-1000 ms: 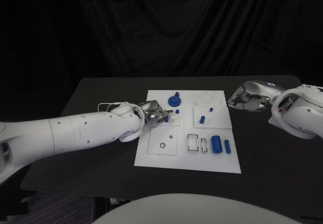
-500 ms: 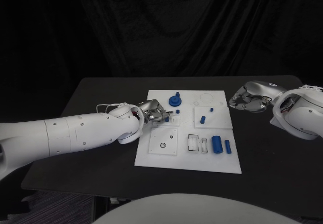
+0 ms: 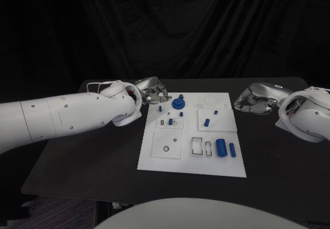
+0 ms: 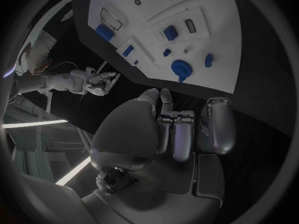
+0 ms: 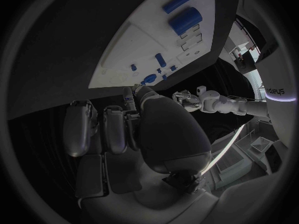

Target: Assemble the parts on the task board

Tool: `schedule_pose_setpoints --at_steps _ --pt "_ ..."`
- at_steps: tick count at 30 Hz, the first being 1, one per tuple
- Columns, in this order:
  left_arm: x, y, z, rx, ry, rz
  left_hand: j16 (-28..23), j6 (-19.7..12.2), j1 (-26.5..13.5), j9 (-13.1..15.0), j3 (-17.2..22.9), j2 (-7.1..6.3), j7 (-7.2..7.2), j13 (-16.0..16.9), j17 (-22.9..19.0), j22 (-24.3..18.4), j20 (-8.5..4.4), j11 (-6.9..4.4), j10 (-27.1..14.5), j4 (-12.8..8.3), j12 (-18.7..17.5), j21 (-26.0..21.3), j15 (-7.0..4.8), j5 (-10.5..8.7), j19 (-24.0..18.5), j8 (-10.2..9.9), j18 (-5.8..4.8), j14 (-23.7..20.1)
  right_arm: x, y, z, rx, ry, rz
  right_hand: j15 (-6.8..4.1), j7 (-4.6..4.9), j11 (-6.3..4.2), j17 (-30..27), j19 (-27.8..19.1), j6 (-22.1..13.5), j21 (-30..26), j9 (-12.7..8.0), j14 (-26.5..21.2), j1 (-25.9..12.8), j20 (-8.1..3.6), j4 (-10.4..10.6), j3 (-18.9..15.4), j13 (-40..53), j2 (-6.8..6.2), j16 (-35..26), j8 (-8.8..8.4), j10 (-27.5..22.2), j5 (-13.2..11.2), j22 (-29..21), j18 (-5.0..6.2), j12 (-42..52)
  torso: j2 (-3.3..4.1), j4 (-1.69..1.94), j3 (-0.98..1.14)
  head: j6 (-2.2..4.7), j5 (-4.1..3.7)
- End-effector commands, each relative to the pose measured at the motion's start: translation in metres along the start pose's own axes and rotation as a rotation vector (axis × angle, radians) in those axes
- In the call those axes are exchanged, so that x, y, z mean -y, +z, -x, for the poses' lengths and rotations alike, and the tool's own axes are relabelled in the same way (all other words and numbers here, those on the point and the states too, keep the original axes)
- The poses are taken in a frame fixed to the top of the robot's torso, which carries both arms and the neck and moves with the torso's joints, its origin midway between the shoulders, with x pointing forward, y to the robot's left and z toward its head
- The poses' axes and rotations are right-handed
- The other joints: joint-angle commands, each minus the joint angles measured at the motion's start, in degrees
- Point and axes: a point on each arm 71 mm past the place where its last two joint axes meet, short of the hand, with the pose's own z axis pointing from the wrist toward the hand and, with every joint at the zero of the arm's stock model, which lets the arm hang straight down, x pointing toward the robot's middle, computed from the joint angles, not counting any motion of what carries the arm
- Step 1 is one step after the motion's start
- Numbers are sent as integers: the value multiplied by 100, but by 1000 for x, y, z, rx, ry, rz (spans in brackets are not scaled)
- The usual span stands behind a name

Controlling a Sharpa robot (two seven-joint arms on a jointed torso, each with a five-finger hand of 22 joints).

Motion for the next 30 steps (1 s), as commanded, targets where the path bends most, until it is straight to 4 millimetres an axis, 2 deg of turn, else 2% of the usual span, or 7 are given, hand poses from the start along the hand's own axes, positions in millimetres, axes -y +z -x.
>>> schedule_pose_setpoints --at_steps 1,2,4,10,15,20,30 --pt "-3 2 3 -70 53 18 15 55 -15 -143 106 -33 44 1491 1509 1036 21 19 607 124 12 47 22 -471 29 -116 -41 605 2 0 -1 -1 -1 -19 0 -8 8 196 47 47 -26 6 307 -1 -19 4 41 684 -42 -27 -5 33 33 998 74 -23 -7 -4 9 -1 8" --pt "-4 3 7 -61 62 19 15 94 -181 -169 61 -38 69 1491 1509 1039 30 44 607 218 12 58 38 -743 34 -128 -43 605 2 0 -1 -1 -1 -20 0 -8 8 196 47 47 -26 6 307 -1 -19 4 41 684 -42 -27 -5 33 33 998 74 -23 -8 -3 9 -1 11" --pt "-7 7 11 -50 83 25 15 151 -350 -184 8 -35 76 1491 1509 1050 45 55 607 226 12 96 50 -967 51 -123 -50 605 2 1 -1 -1 -2 -20 0 -8 7 199 51 47 -18 6 308 -2 -19 4 42 687 -43 -24 -5 35 33 1001 72 -20 -7 -4 8 -1 20" --pt "-17 17 15 -99 139 104 15 246 -956 -194 -204 41 90 1491 1509 1054 67 71 607 237 12 113 65 -1460 60 -108 -51 605 3 1 -1 -1 -1 -18 0 -8 7 199 50 48 -22 7 308 -3 -19 4 43 685 -43 -25 -5 34 33 1000 72 -22 -6 -9 11 -1 16" --pt "-28 28 16 -160 182 190 15 448 -1530 -154 -522 66 45 1491 1509 1054 56 39 607 239 12 117 44 -1503 64 -16 -49 605 3 1 -1 0 8 -18 0 -8 7 203 52 48 -18 6 309 -4 -20 4 43 679 -44 -22 -5 30 33 1001 72 -26 -5 -8 8 -1 -5" --pt "-34 36 16 -183 202 239 15 466 -2095 -140 -856 191 43 1491 1509 1041 40 33 607 246 12 71 34 -1814 42 -27 -41 605 3 1 -1 1 11 -16 3 -4 12 207 56 48 -22 5 313 -92 -19 71 26 688 -41 -20 -10 40 -18 1001 71 -18 -5 -8 9 -1 -6" --pt "-37 46 13 -226 220 267 15 446 -2108 -181 -984 274 52 1491 1509 1037 46 43 607 217 12 55 43 -1673 32 -113 -38 605 2 1 -1 -1 12 -12 3 -5 12 208 56 48 -24 5 314 -104 -19 82 25 688 -39 -19 -11 40 -28 1000 71 -18 5 -5 -2 -1 8"
